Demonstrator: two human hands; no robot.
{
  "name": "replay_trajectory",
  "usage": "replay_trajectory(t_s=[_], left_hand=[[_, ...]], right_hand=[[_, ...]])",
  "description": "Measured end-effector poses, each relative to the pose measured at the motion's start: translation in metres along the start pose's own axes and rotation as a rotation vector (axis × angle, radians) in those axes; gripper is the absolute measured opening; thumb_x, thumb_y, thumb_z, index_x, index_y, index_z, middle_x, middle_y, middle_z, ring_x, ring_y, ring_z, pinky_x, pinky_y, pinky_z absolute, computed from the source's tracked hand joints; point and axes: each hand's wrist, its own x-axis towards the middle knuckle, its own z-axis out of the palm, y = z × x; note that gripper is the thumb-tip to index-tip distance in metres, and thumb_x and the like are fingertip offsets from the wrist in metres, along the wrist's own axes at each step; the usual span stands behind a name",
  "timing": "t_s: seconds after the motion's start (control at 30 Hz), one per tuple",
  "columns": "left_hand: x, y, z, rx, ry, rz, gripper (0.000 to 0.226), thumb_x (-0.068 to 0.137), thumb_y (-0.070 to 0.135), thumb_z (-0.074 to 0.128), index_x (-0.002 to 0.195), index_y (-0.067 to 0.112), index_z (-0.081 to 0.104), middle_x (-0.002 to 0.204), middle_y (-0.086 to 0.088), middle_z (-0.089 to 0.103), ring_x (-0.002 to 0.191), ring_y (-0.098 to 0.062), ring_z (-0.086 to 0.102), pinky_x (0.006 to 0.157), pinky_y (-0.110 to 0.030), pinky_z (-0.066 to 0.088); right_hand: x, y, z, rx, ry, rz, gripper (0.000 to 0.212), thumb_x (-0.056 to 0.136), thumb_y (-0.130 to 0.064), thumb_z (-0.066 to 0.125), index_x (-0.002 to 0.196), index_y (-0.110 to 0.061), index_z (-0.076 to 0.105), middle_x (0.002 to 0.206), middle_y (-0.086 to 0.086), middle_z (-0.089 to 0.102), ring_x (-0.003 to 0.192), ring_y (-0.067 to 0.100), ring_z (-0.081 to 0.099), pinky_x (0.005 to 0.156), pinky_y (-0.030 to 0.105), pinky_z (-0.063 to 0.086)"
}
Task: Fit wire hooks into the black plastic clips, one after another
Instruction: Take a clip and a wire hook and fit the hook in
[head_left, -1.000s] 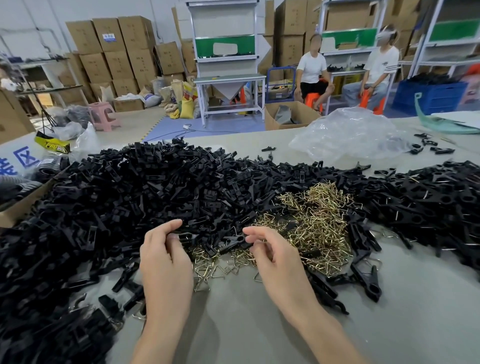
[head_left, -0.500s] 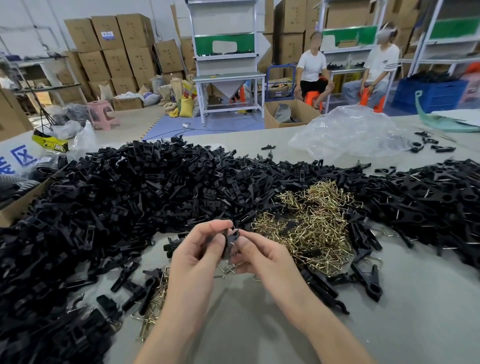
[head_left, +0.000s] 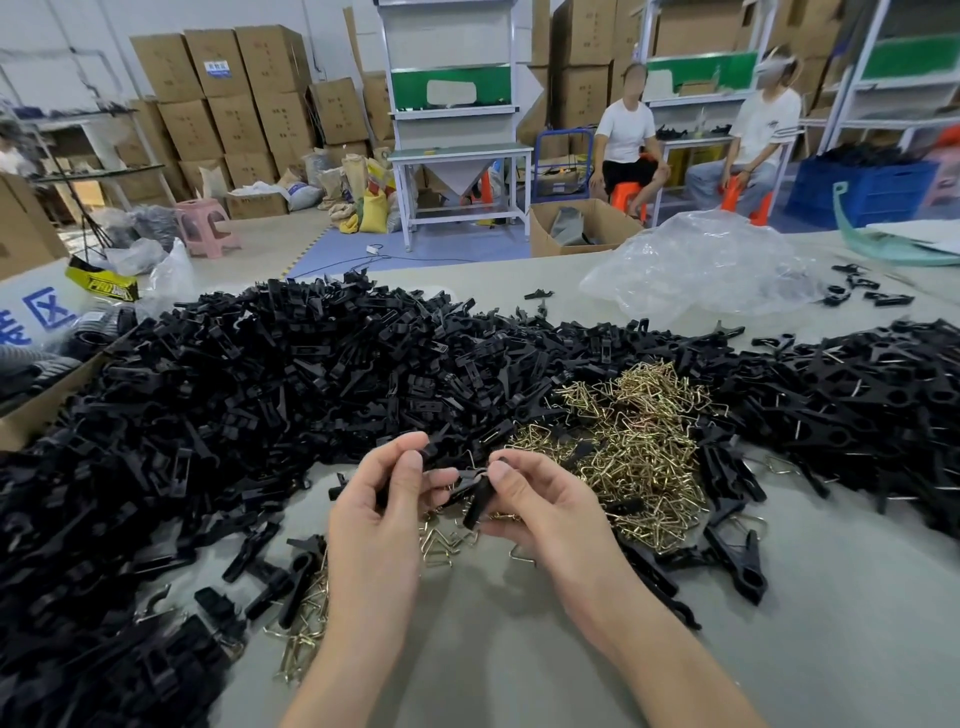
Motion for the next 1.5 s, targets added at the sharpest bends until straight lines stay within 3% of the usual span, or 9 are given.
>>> replay_trajectory(t_s=[0.17,0.27,0.47,0.57,0.73,0.97,1.13,1.33,1.5], left_hand=[[0.001,-0.003,0.0,-0.144,-0.086,-0.176,0.022,0.098,0.015,0.058,0.115,0.023,0.07,0.097,-0.006,0.078,0.096,-0.016,0.074,0.077,-0.016,0.055],[0.0,-0.003,0.002,-0.138,-0.126,-0.155,0.025,0.1,0.008,0.055,0.116,0.02,0.069,0.105,-0.001,0.077,0.1,-0.018,0.074,0.079,-0.018,0.056],[-0.005,-0.002,0.001,0.035,-0.151,-0.062,0.013,0.086,0.035,0.065,0.097,0.03,0.069,0.103,0.003,0.077,0.099,-0.019,0.072,0.09,-0.037,0.054],[-0.006,-0.001,0.002,0.046,-0.18,-0.063,0.013,0.083,0.037,0.067,0.093,0.033,0.072,0.095,0.0,0.077,0.092,-0.02,0.072,0.081,-0.026,0.056],[-0.008,0.0,0.006,0.089,-0.236,-0.034,0.025,0.095,0.017,0.062,0.093,0.037,0.077,0.091,0.007,0.078,0.085,-0.006,0.073,0.072,-0.012,0.052],[-0.007,-0.003,0.003,0.151,-0.159,-0.024,0.02,0.099,0.019,0.058,0.102,0.029,0.075,0.094,0.008,0.078,0.09,-0.008,0.072,0.077,-0.017,0.054],[-0.008,-0.002,0.004,0.167,-0.233,-0.027,0.022,0.1,0.016,0.057,0.104,0.027,0.075,0.095,0.01,0.077,0.087,-0.004,0.072,0.073,-0.012,0.051],[-0.012,-0.004,0.003,0.237,-0.285,0.034,0.026,0.1,0.016,0.057,0.112,0.034,0.071,0.105,0.011,0.074,0.095,-0.01,0.071,0.08,-0.021,0.056],[-0.015,-0.008,0.004,0.522,-0.346,0.239,0.032,0.092,0.033,0.065,0.12,0.045,0.056,0.11,0.022,0.064,0.101,-0.003,0.063,0.082,-0.01,0.045]], right_hand=[[-0.001,-0.001,-0.001,0.051,-0.006,0.039,0.018,0.086,-0.023,0.073,0.103,-0.021,0.078,0.097,0.008,0.074,0.08,0.015,0.069,0.071,0.03,0.06],[-0.001,-0.001,-0.001,0.073,-0.02,0.043,0.017,0.088,-0.016,0.07,0.103,-0.018,0.08,0.094,0.007,0.073,0.081,0.014,0.068,0.072,0.029,0.06],[0.0,-0.002,-0.002,0.085,-0.028,0.036,0.027,0.077,-0.023,0.075,0.102,-0.013,0.08,0.091,0.009,0.073,0.077,0.012,0.067,0.073,0.027,0.06],[-0.001,-0.002,-0.002,0.067,-0.044,0.03,0.028,0.076,-0.023,0.075,0.102,-0.012,0.08,0.091,0.011,0.073,0.079,0.014,0.068,0.075,0.028,0.06],[-0.001,-0.003,-0.002,0.022,-0.051,-0.003,0.026,0.079,-0.021,0.075,0.104,-0.013,0.079,0.091,0.009,0.075,0.079,0.014,0.069,0.074,0.026,0.06],[0.0,-0.005,0.0,0.009,-0.009,-0.027,0.019,0.089,-0.009,0.07,0.106,-0.014,0.078,0.088,0.004,0.076,0.075,0.011,0.07,0.071,0.024,0.059],[-0.002,-0.007,0.0,0.005,0.018,-0.037,0.019,0.092,-0.006,0.068,0.102,-0.017,0.078,0.085,0.003,0.076,0.074,0.009,0.07,0.069,0.022,0.059],[-0.001,-0.008,-0.002,0.006,0.055,-0.056,0.016,0.09,-0.008,0.07,0.099,-0.018,0.079,0.079,0.003,0.072,0.074,0.013,0.07,0.067,0.023,0.059],[-0.001,-0.008,-0.003,0.0,0.068,-0.066,0.02,0.07,-0.032,0.078,0.087,-0.022,0.077,0.086,0.003,0.071,0.082,0.019,0.069,0.078,0.038,0.061]])
